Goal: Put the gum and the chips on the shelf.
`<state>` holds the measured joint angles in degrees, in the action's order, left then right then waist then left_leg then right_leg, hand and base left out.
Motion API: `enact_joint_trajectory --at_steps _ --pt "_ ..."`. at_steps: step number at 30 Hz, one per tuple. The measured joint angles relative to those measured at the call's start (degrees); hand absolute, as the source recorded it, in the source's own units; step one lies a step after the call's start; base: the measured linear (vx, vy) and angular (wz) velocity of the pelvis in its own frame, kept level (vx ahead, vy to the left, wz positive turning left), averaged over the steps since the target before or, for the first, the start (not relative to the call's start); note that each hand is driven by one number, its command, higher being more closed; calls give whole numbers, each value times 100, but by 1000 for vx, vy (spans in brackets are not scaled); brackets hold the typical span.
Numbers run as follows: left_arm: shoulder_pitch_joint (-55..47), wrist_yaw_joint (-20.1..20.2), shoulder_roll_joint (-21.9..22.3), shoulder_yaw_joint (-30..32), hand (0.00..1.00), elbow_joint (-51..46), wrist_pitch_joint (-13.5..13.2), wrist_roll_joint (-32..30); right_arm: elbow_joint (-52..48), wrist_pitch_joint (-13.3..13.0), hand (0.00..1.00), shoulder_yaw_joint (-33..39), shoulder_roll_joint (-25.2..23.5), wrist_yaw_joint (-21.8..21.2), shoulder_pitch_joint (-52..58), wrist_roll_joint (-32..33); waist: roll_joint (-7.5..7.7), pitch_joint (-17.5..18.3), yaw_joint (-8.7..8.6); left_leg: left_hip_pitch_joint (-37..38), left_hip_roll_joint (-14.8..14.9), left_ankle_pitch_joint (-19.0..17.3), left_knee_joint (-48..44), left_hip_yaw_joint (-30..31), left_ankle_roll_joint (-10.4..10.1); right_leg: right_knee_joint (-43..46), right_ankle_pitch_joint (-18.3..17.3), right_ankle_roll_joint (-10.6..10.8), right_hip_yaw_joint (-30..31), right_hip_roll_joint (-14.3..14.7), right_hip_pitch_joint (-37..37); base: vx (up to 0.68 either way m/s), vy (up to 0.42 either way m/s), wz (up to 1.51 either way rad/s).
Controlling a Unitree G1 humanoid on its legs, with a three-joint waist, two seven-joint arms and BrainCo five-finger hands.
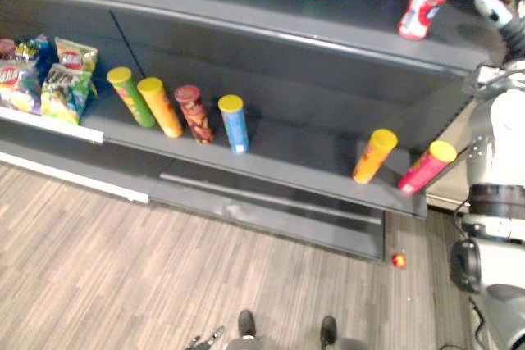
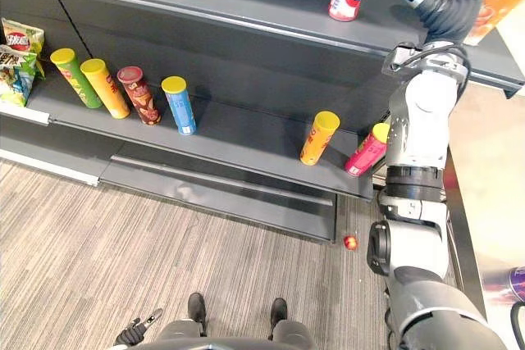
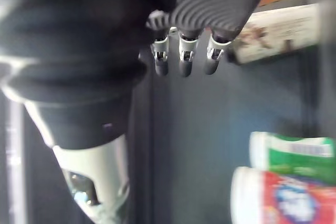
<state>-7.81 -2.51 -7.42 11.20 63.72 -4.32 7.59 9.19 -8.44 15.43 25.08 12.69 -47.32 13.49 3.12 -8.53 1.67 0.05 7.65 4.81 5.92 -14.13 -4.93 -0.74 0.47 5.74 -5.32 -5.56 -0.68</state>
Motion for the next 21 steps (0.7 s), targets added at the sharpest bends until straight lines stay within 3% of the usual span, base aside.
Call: enact_joint_trajectory --at_steps 4,6,11,14,17,21 --pt "-96 -98 25 46 0 15 2 -6 -1414 -444 0 -185 -713 46 735 -222 11 242 -5 4 38 7 -1 8 -16 0 -1 -2 -5 40 4 0 0 0" --pt "-128 -146 32 70 0 27 4 -6 -1893 -607 0 -706 -1172 -116 1420 -201 32 351 1 6 40 11 -1 19 -21 12 -2 -2 -10 38 4 0 0 0" --pt "-166 -172 48 311 0 36 8 -6 -2447 -592 0 -2231 -1452 -858 2799 45 91 393 14 6 29 -18 0 26 -61 59 -18 -17 -1 16 -12 -24 12 1" --pt "-271 -168 60 511 0 38 7 -6 -2628 -568 0 -3027 -1484 -1559 3777 315 179 451 12 5 14 -18 0 28 -62 86 -76 -38 25 2 -40 0 0 0" --pt "-338 -163 55 665 0 124 4 -7 -2617 -439 0 -3434 -1479 -2000 4517 557 236 490 7 -8 -3 -21 0 -16 -63 99 -76 -38 82 -14 -104 2 15 -8" --pt "-322 -159 80 723 0 223 3 -12 -1991 -336 0 -3857 -1484 -2259 5044 562 230 499 -1 11 -13 -44 0 -86 -39 97 -77 -32 132 -21 -99 13 8 -9"
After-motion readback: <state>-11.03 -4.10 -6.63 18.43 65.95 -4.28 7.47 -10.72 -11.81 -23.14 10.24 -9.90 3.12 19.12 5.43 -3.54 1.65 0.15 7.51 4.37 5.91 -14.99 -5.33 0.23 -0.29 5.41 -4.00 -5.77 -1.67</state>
